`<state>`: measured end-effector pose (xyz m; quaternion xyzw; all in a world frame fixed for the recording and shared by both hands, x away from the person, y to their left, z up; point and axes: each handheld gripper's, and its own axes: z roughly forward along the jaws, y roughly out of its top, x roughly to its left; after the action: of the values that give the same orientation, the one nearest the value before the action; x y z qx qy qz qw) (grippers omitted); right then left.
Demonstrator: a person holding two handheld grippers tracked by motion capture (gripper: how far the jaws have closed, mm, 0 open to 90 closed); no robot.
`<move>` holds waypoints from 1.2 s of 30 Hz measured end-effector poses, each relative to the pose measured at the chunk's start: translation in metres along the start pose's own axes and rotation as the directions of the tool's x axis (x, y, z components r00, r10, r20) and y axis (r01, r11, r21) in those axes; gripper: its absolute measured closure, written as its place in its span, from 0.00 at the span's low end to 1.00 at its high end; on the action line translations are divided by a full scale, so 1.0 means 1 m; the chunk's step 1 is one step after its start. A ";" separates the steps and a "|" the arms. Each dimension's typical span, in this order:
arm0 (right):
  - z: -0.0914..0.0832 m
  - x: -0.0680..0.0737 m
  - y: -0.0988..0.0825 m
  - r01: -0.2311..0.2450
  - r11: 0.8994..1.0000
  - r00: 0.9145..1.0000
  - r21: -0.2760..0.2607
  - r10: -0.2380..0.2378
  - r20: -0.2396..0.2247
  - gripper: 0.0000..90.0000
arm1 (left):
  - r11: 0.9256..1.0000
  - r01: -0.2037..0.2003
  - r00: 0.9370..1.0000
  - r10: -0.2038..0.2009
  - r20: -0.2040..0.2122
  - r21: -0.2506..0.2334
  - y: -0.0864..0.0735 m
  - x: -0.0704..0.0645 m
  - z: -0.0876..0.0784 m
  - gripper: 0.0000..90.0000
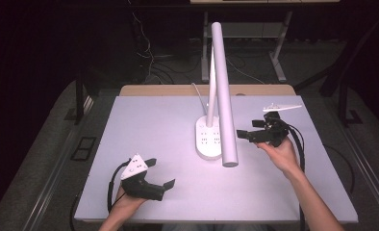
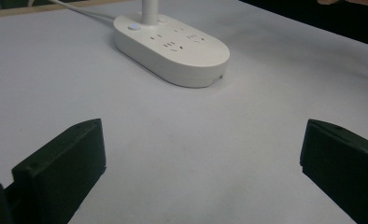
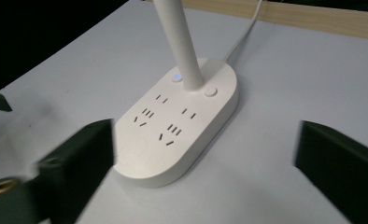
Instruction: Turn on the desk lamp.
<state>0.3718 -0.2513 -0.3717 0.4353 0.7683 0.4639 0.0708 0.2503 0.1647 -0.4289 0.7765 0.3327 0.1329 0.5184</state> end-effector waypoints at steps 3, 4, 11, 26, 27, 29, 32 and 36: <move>-0.007 0.003 -0.005 0.009 1.000 1.000 0.008 -0.009 -0.006 0.00 | 1.000 0.001 1.000 -0.001 -0.001 0.000 0.000 0.000 0.000 0.00; -0.009 0.005 -0.006 0.012 1.000 1.000 0.002 -0.012 -0.005 0.00 | 1.000 -0.001 1.000 0.001 -0.001 0.001 0.000 0.000 0.000 0.00; -0.025 0.012 -0.017 0.014 1.000 1.000 -0.008 -0.014 -0.014 0.00 | 1.000 0.001 1.000 -0.001 0.001 0.000 0.000 0.000 0.000 0.00; -0.050 0.016 -0.053 -0.006 1.000 1.000 -0.007 0.006 -0.023 0.00 | 1.000 0.001 1.000 -0.001 0.000 0.002 0.000 -0.001 0.000 0.00; -0.052 0.016 -0.055 -0.013 1.000 1.000 -0.003 0.013 -0.025 0.00 | 1.000 0.000 1.000 0.000 0.000 0.001 0.000 -0.001 0.000 0.00; -0.055 0.017 -0.060 -0.011 1.000 1.000 -0.005 0.011 -0.021 0.00 | 1.000 -0.001 1.000 0.001 -0.001 0.000 0.000 0.000 0.000 0.00; -0.060 0.019 -0.070 -0.017 1.000 1.000 -0.016 0.016 -0.026 0.00 | 1.000 -0.002 1.000 0.002 0.000 0.002 0.000 0.000 0.000 0.00; -0.063 0.022 -0.084 -0.025 0.999 0.999 -0.021 0.024 -0.028 0.00 | 1.000 0.002 1.000 -0.002 -0.002 0.003 0.000 -0.001 0.000 0.00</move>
<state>0.2754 -0.2924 -0.3952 0.4374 0.7588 0.4790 0.0592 0.2500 0.1642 -0.4287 0.7769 0.3339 0.1326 0.5171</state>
